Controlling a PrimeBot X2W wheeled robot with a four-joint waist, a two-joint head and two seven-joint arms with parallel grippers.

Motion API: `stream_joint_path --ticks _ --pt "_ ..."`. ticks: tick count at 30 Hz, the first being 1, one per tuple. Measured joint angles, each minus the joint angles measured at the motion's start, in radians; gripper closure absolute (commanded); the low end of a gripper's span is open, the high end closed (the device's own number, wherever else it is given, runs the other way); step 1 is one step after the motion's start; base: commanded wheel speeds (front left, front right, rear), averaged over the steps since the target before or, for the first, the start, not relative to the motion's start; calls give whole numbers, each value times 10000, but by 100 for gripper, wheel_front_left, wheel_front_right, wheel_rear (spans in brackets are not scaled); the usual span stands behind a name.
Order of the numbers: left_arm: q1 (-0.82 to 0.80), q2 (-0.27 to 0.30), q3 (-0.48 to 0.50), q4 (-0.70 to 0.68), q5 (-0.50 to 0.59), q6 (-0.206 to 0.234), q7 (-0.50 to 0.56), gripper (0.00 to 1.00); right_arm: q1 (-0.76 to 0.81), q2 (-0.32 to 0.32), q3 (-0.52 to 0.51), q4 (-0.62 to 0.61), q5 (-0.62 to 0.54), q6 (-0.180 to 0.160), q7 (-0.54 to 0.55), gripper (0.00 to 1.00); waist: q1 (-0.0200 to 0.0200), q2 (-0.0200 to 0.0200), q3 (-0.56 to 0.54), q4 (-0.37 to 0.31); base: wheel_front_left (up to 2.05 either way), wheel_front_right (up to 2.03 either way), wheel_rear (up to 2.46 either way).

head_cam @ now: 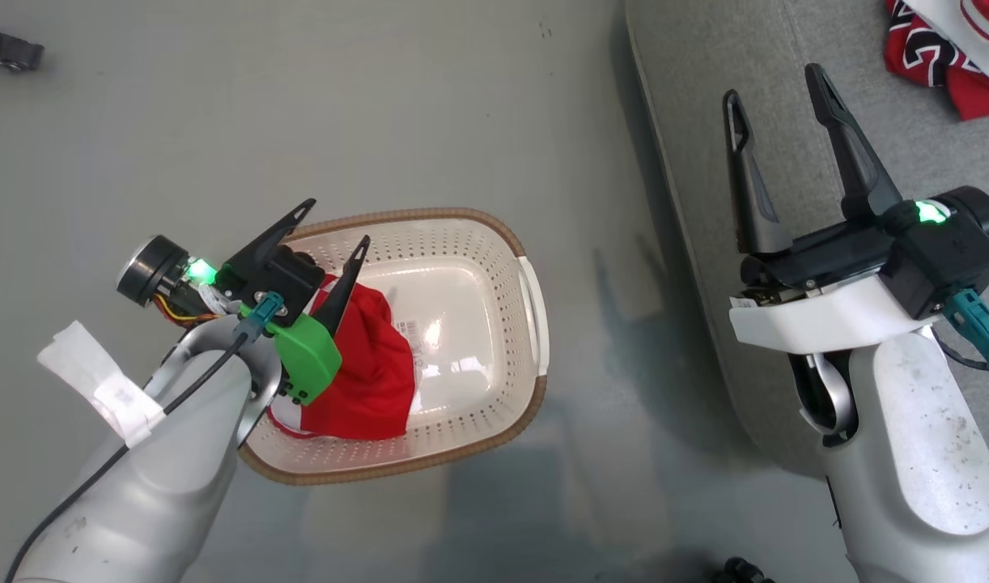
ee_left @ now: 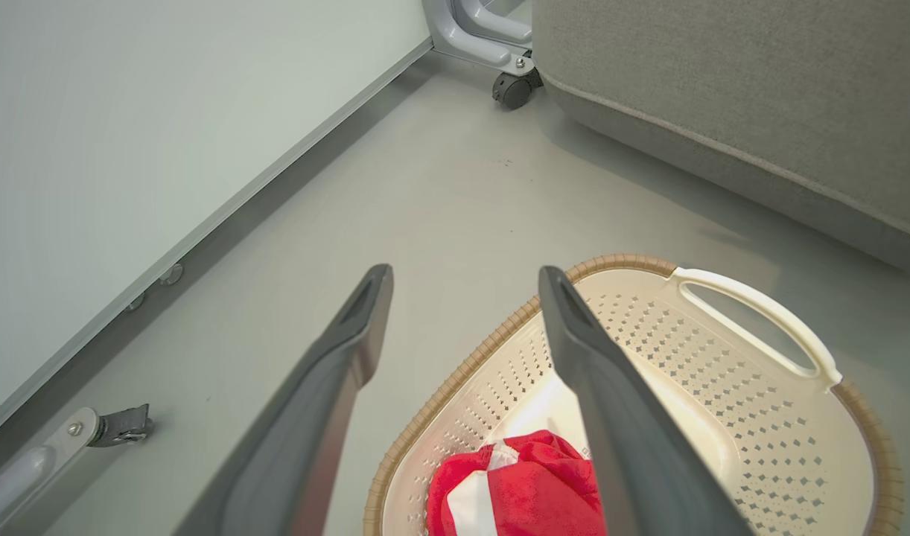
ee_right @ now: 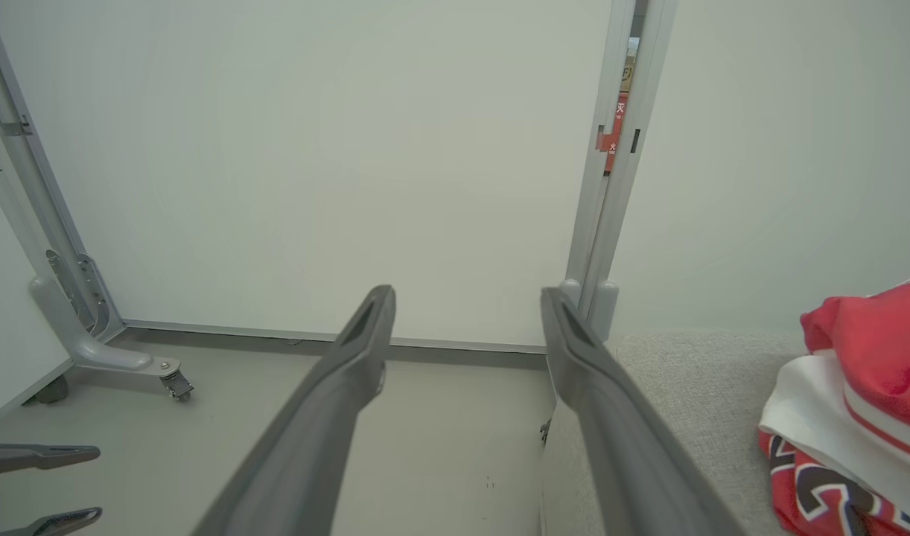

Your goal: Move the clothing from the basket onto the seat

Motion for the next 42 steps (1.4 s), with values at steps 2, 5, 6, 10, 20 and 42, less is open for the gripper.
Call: stream_joint_path --ticks 2,5,6,10,20,42 --pt "-313 82 -405 416 -25 0 -2 0 -162 4 75 -75 -2 0 0 0 0 0 345 -115 0 0 0" --pt "-774 186 -982 917 -61 -6 -2 0 -355 2 173 -178 -2 0 0 0 0 0 819 -271 0 0 0" --pt "-934 238 -1229 1087 -65 -6 -2 0 -424 0 203 -211 -2 0 2 0 0 0 983 -326 0 0 0" --pt "-1381 341 -2203 1749 -125 -8 -2 0 -592 0 290 -318 4 0 2 0 0 0 1558 -514 0 0 0" --pt "-2573 483 -4184 3321 -894 -8 -2 0 -866 2 343 -612 73 0 2 0 1 0 2899 -933 0 0 0" --pt "-3628 671 -6516 4658 -1804 -10 2092 0 -920 2 157 -1070 182 0 2 0 1 0 4858 -1346 0 0 0"
